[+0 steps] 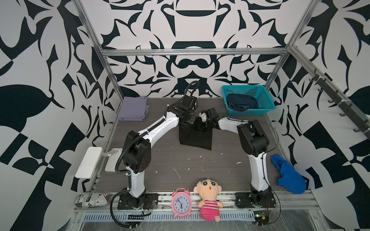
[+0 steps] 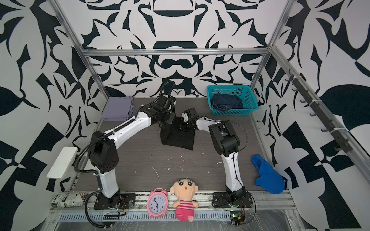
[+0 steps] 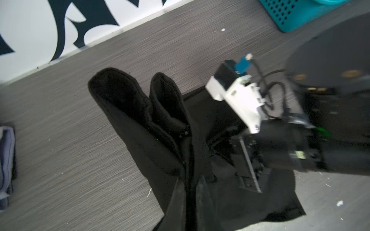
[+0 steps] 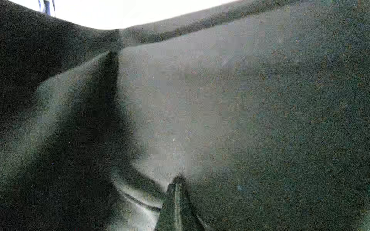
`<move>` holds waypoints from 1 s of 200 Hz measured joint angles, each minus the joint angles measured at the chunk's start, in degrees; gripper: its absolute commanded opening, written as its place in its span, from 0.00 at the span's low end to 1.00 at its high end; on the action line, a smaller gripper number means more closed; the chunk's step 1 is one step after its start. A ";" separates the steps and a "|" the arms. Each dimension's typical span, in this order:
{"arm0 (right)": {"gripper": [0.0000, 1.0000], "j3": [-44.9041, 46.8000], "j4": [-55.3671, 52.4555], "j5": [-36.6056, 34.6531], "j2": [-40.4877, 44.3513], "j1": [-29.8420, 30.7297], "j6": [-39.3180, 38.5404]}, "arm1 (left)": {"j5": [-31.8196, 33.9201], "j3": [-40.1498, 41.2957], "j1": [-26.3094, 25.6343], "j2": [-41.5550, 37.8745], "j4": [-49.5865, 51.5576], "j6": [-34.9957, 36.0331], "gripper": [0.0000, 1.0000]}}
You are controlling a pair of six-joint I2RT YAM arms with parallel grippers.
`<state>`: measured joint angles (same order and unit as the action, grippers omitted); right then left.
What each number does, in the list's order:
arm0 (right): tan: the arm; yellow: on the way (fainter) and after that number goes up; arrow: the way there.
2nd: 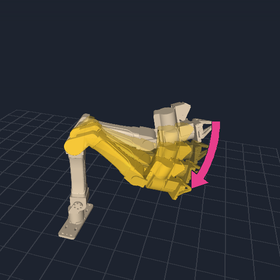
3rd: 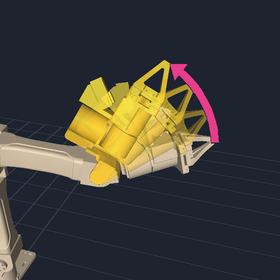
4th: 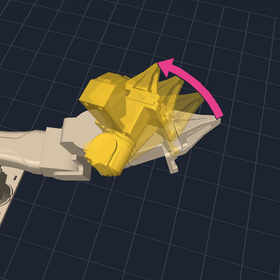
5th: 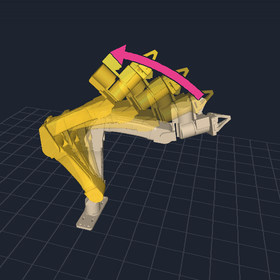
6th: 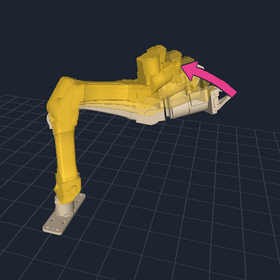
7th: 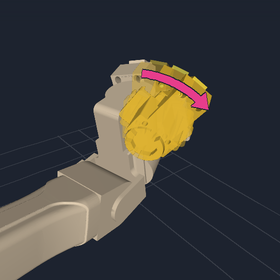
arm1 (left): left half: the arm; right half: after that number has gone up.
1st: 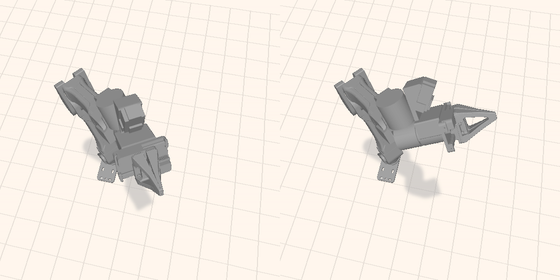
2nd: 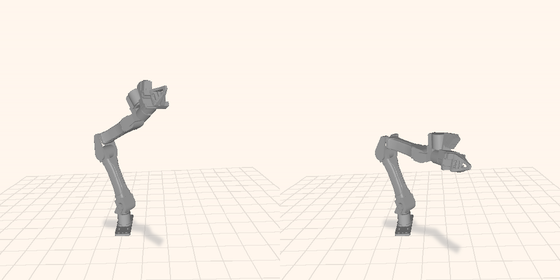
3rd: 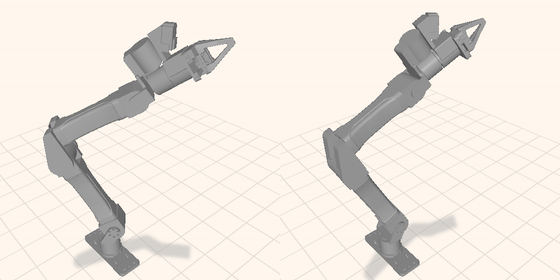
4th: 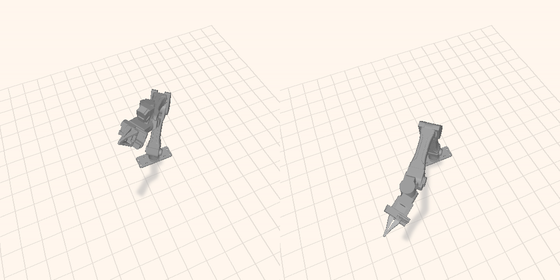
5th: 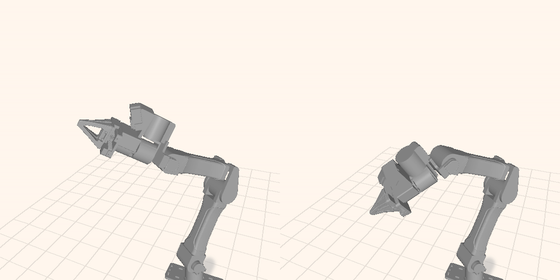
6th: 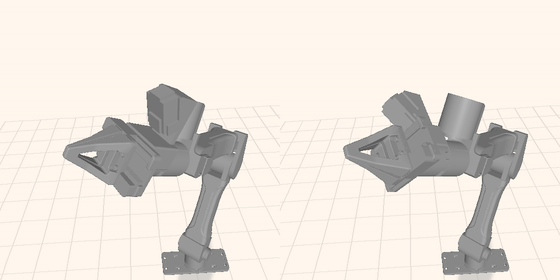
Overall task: Fold and stack skirts
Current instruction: Fold the skirt at the center of the table.
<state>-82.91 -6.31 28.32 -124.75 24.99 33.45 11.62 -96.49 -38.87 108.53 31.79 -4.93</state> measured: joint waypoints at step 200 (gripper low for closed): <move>0.19 7.72 -1.60 1.16 19.23 -5.11 -1.79 | 3.56 -1.60 -3.74 5.92 0.17 0.28 0.00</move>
<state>-75.20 -7.90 29.47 -105.51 19.88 31.66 15.18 -98.08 -42.61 114.45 31.97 -4.64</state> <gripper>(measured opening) 0.186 0.090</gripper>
